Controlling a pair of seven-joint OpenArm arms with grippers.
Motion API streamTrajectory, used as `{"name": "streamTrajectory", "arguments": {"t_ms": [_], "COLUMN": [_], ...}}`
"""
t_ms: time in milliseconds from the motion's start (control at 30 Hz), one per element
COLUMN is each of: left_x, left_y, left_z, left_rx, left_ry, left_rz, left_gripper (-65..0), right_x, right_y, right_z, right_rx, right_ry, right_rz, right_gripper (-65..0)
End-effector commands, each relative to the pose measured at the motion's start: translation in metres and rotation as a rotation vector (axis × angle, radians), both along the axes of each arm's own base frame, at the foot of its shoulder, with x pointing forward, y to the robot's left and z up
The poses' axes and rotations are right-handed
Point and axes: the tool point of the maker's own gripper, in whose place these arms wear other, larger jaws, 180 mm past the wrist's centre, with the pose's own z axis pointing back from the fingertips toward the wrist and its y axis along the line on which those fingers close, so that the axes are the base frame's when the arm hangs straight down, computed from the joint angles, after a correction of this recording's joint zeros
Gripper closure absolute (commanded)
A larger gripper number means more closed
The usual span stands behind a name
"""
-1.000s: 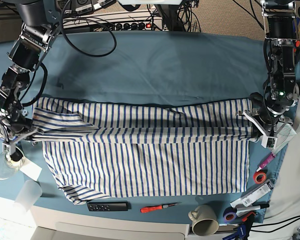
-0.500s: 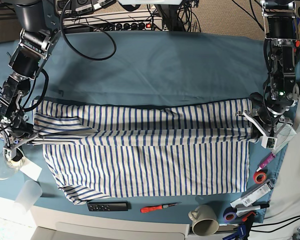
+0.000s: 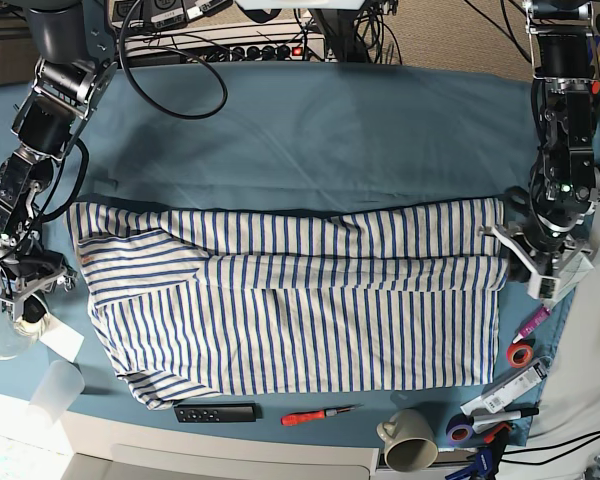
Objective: Fold the T-shirt properly
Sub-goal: 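Lay the collar edge down across the shirt body with both grippers, then open both grippers and regrasp the folded edge of the shirt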
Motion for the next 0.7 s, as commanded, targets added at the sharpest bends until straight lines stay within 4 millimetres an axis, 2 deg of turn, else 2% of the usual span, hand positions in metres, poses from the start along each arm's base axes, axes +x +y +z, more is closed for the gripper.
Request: {"name": "streamTrajectory", "arguments": {"t_ms": [0, 133, 333, 433, 533, 667], "left_x": [0.01, 0.009, -0.008, -0.02, -0.031, -0.032], "left_y": [0.005, 0.007, 0.007, 0.008, 0.0, -0.002], "left_z": [0.019, 0.018, 0.002, -0.006, -0.015, -0.017], "left_rx": [0.016, 0.017, 0.052, 0.064, -0.011, -0.028], "left_ry": [-0.059, -0.048, 0.121, 0.218, 0.291, 0.296], "left_rz": [-0.003, 0.009, 0.014, 0.017, 0.024, 0.021], "left_gripper": [-11.1, -11.1, -12.0, -17.9, -24.8, -25.6], "right_x": [0.013, 0.009, 0.003, -0.001, -0.012, -0.032], "right_y": [-0.015, -0.024, -0.01, -0.007, -0.016, -0.025], "right_z": [0.038, 0.043, 0.052, 0.06, 0.058, 0.047], "right_rx": [-0.043, -0.033, 0.108, 0.16, 0.183, 0.228], "right_ry": [-0.09, -0.054, -0.051, -0.069, -0.054, -0.017], "right_rz": [-0.008, -0.038, -0.013, -0.002, -0.025, -0.059], "right_gripper": [-21.2, -21.2, -21.2, -21.2, -21.2, -21.2]}}
